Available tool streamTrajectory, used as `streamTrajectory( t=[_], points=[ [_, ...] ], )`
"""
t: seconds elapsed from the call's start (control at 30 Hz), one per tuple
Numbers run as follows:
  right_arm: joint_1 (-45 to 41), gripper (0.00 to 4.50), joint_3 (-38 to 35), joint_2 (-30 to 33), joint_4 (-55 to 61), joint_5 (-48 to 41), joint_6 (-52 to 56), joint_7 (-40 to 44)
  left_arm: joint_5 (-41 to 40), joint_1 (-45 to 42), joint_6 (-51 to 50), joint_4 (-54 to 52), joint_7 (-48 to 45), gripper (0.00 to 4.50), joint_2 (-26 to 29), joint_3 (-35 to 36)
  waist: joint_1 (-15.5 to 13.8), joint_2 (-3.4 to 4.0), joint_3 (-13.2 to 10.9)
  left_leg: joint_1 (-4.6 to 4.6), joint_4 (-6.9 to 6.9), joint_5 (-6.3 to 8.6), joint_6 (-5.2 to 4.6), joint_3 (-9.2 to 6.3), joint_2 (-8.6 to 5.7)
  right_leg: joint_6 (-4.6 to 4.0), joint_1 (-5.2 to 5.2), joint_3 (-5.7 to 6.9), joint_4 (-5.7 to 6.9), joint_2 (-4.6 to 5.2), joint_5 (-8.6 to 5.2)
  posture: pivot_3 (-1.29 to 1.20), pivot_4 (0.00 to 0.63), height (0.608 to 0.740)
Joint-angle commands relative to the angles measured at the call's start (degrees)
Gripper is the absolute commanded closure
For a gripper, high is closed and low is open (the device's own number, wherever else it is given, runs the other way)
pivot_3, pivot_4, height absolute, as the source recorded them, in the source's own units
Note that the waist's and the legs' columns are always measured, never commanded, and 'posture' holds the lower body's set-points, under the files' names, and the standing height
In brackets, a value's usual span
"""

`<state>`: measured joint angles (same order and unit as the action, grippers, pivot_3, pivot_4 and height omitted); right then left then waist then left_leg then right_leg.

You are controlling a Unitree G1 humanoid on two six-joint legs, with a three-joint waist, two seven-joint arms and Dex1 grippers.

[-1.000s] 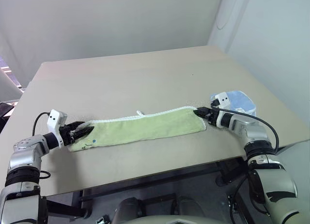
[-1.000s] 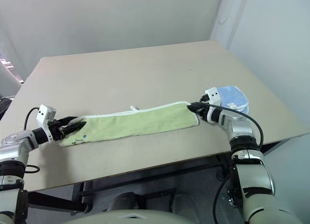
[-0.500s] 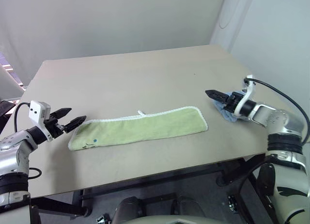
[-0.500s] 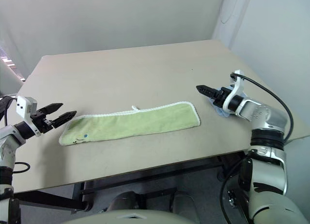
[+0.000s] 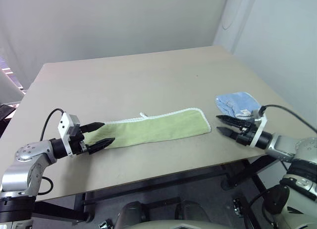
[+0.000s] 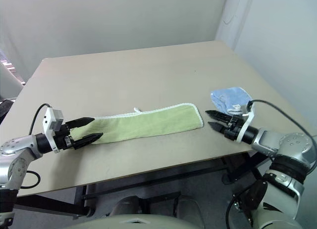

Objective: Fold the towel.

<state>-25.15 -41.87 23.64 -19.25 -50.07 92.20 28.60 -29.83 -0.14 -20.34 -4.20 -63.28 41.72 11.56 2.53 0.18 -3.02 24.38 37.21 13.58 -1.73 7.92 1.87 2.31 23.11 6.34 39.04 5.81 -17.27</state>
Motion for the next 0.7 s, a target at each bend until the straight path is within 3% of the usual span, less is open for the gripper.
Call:
streamTrajectory(
  t=[0.03,0.23,0.43,0.7],
  points=[
    [-0.4,0.43,-1.5,-1.2,2.2,-0.8,0.3,-2.5,2.4,0.6,2.9,-1.8,-0.7,0.00,1.3,-0.8,0.0,0.05,0.0,0.02,0.01,-0.02,-0.03,0.01,0.00,0.02,0.01,0.00,0.00,-0.01,0.01,0.00,0.000,0.724],
    [0.3,0.43,-1.3,-1.7,1.6,0.2,0.3,-4.8,2.1,2.9,3.1,-5.3,-1.7,0.00,1.3,-1.8,-0.2,0.04,0.0,0.01,0.00,-0.02,-0.03,0.03,0.01,0.03,0.08,-0.01,-0.11,-0.02,0.00,0.00,0.000,0.724],
    [-3.1,0.43,-1.8,-4.2,-2.6,2.1,-7.0,-8.4,2.2,3.3,2.4,-7.0,-1.0,0.00,0.1,-2.8,0.1,0.03,0.0,-0.06,-0.03,-0.01,-0.03,0.03,0.01,-0.04,0.07,-0.01,-0.24,-0.03,0.00,0.00,0.000,0.724],
    [-8.2,0.43,-2.5,-7.6,-8.5,1.6,-12.9,-12.7,2.6,1.5,2.5,-5.9,-0.2,0.00,-0.5,-4.3,0.1,0.10,-0.1,0.00,-0.20,0.00,-0.01,0.04,0.22,-0.05,0.03,0.01,-1.18,-0.29,0.98,0.00,0.000,0.724]
  ],
)
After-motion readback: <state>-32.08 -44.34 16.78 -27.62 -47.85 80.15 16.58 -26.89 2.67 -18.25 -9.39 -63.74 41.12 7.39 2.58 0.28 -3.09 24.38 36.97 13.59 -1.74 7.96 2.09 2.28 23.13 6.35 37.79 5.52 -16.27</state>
